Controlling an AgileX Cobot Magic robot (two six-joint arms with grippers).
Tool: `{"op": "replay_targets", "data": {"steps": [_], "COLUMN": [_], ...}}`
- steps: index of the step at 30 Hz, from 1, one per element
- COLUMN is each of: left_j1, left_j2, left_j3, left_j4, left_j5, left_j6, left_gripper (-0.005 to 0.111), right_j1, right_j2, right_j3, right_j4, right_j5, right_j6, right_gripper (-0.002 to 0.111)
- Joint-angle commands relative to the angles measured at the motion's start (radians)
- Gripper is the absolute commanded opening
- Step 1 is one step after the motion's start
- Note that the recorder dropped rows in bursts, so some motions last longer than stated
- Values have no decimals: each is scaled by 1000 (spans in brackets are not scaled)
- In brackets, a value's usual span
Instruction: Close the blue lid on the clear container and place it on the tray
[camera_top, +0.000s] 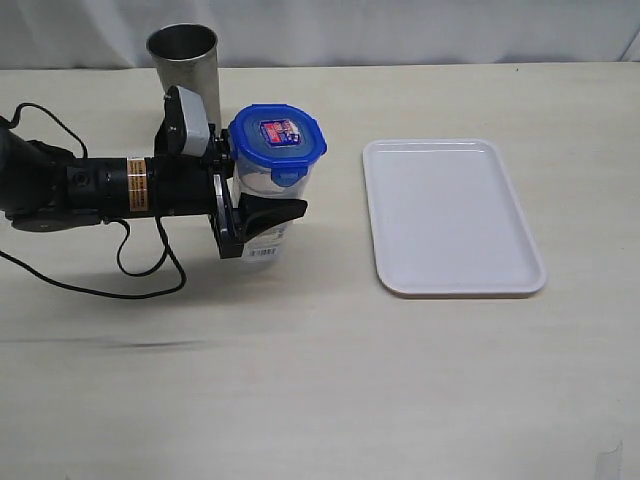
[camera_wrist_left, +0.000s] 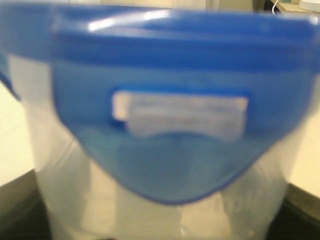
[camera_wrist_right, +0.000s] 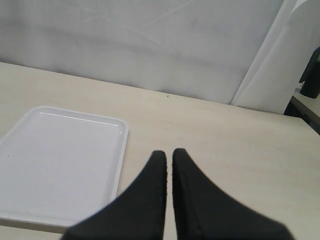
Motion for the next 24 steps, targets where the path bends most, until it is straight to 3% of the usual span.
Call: {"op": "replay_targets", "data": {"steps": [1,9,14,24], "left_j1": [-1,-1,-1,-1], "left_j2": [-5,-5,-5,-5], "left_j3": [-8,-8,-8,-8], "left_j4": [-15,-10,-9,-13], "left_j5": [-35,-35,-35,-35], "left_j6": [0,0,0,0], "left_gripper": [0,0,0,0], "right_j1": [-6,-6,-6,-6], "right_j2": [-5,-5,-5,-5], "right_j3": [1,1,1,1], "right_j4": [-10,16,99,99], "right_j5": [-2,8,147,147], "right_j6": [-3,-1,-1,-1], "right_gripper": [4,4,4,4]}}
